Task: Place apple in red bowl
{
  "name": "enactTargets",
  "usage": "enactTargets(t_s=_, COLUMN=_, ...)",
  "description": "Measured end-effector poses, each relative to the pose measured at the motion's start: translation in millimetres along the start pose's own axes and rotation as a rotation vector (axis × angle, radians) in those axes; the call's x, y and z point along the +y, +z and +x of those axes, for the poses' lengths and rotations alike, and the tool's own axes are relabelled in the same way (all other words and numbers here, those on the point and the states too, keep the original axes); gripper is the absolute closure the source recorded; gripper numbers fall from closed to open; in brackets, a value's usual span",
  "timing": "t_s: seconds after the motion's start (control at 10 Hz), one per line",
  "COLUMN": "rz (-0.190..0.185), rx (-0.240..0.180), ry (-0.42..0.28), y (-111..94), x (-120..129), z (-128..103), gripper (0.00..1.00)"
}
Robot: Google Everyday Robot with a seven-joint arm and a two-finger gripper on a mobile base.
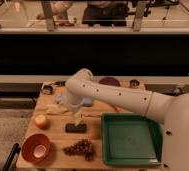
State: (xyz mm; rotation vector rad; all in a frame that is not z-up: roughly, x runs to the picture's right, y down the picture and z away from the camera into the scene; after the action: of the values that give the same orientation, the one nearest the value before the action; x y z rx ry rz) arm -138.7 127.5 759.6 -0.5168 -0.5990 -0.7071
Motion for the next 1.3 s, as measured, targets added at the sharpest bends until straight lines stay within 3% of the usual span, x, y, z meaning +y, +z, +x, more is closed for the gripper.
enactTargets(t_s=0.6, rz=0.007, rx=-0.022, ry=0.008, y=17, x=-15, z=-10, gripper=0.2)
enactTargets(t_s=1.3, rz=0.011, rx=-0.103, ry=-0.05, y=33, x=-28, z=-29, gripper=0.2)
